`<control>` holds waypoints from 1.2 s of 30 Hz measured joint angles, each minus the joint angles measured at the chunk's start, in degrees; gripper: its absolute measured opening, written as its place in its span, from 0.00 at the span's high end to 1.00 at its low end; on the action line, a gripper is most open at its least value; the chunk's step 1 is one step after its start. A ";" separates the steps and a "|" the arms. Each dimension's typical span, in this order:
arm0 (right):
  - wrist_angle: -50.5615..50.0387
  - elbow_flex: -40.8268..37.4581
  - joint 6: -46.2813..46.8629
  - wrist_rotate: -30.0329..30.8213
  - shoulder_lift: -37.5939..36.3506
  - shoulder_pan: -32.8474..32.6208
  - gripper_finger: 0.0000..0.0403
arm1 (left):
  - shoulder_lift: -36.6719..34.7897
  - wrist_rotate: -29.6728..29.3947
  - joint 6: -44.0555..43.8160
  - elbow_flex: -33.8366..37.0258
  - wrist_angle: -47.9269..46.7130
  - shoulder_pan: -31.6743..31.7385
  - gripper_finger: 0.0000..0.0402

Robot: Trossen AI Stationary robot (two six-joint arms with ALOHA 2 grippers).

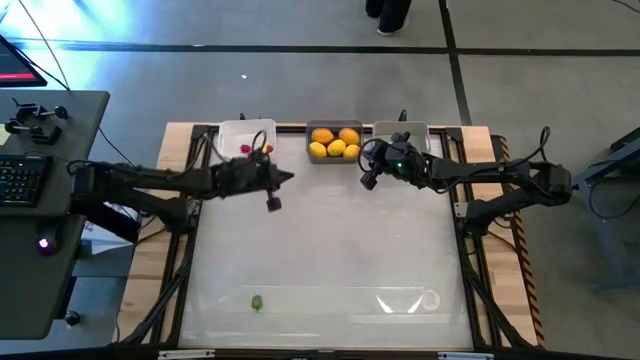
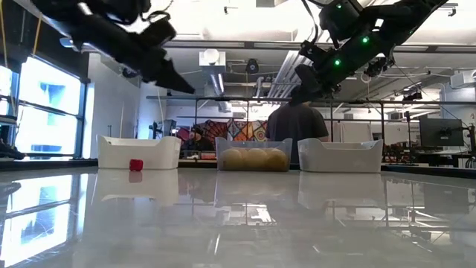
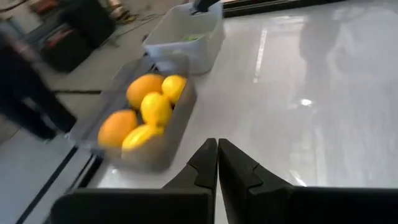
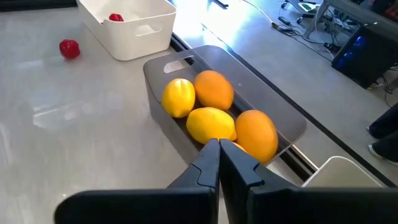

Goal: Sort produce into baskets
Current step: Put the red bell pepper into the white bin

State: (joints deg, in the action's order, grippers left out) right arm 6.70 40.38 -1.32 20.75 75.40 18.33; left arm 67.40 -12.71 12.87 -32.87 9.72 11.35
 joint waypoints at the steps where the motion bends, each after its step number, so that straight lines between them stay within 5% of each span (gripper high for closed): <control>1: 0.00 0.00 0.00 -0.02 0.00 0.00 1.00 | -1.10 -2.76 -1.92 1.09 -0.28 -1.51 1.00; 8: 0.00 0.00 0.00 0.00 0.00 0.00 1.00 | -4.70 -16.38 -10.93 5.20 -8.67 -10.14 1.00; 14: -0.03 0.00 0.02 -0.18 0.00 0.00 1.00 | -4.23 -24.21 -32.57 5.32 -23.34 -9.83 0.96; 17: -0.02 0.00 0.02 -0.24 0.00 0.00 1.00 | -3.42 -27.35 -36.59 5.34 -26.08 -9.90 0.90; 36: -0.04 0.00 0.02 -0.74 0.00 0.00 1.00 | 11.12 -30.10 -49.14 6.00 -24.27 -3.69 0.47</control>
State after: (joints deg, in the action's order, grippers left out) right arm 6.66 40.38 -1.30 20.01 75.40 18.33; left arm 78.52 -42.81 -36.27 -26.87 -14.55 7.66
